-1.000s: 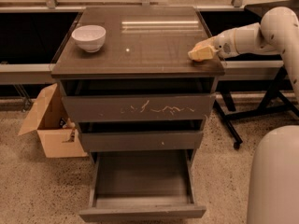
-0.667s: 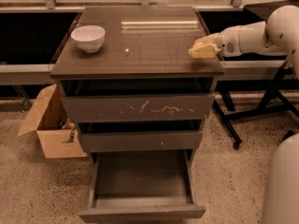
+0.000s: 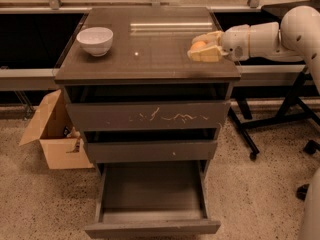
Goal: Place orange into bottom drawer
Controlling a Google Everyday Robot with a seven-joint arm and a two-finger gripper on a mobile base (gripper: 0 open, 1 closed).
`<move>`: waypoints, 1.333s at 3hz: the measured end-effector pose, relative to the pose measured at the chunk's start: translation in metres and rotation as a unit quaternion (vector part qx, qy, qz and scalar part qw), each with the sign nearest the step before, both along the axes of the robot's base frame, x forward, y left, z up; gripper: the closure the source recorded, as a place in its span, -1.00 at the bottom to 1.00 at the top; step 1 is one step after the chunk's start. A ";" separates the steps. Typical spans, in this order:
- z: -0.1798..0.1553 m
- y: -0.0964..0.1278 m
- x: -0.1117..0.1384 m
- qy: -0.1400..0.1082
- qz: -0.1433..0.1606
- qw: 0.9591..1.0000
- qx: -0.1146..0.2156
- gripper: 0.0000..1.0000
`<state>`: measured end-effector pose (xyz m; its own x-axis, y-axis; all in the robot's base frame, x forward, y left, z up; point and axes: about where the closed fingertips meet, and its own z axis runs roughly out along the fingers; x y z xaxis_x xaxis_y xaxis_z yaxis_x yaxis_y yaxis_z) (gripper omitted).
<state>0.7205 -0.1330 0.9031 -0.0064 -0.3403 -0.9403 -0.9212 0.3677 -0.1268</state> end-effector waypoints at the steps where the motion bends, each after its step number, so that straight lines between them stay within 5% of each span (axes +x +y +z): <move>1: -0.018 0.011 -0.012 0.004 0.010 1.000 -0.011 1.00; 2: -0.040 0.037 -0.056 -0.008 0.040 0.998 -0.038 1.00; 4: -0.100 0.067 -0.110 0.022 0.091 0.994 -0.052 1.00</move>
Offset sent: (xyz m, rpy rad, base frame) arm -0.0959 0.0622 -0.0684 -0.1321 -0.0170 0.1363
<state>0.6105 -0.0660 0.8029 0.0244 -0.4352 -0.9000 -0.9768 0.1813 -0.1142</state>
